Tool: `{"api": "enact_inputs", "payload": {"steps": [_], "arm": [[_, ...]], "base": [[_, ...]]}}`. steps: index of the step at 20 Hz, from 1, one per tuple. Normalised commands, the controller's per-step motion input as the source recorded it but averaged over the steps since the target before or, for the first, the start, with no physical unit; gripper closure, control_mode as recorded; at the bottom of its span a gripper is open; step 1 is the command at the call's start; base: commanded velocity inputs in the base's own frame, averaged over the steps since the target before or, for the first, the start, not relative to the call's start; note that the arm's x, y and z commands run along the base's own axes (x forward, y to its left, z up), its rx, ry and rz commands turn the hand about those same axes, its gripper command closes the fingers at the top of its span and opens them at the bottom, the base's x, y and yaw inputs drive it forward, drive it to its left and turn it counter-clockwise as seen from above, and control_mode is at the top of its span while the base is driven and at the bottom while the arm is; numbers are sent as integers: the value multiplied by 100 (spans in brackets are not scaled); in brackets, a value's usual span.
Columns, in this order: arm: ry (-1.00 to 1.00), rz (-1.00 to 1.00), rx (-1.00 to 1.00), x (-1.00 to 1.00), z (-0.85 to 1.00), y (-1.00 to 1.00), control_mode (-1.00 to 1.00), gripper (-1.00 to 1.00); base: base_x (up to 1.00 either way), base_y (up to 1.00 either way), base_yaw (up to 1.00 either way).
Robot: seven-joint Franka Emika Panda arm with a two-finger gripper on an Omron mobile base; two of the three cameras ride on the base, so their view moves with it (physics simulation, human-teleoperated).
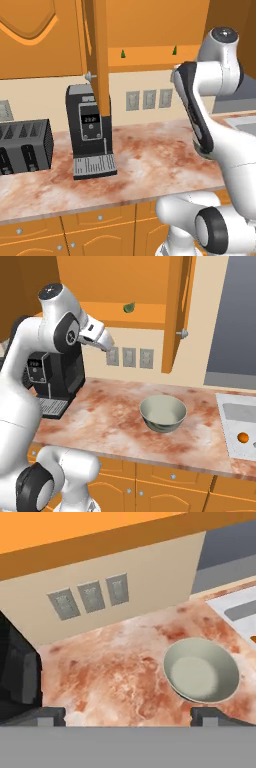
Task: Pick the lemon wedges from the cabinet and place them in one bowl. Pick the tangerine from the sink and place it in the other bowl.
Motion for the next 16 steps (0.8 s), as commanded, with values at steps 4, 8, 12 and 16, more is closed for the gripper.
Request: {"api": "enact_inputs", "payload": {"steps": [4, 8, 12, 16], "arm": [[-29, 20, -6, 8, 39, -30, -100, -100], [-14, 0, -19, 4, 57, -8, -100, -100], [-3, -17, -30, 19, 50, 10, -100, -100], [0, -9, -7, 35, 12, 18, -100, -100]], "base": [[0, 0, 0], [0, 0, 0], [0, 0, 0], [0, 0, 0]]}}
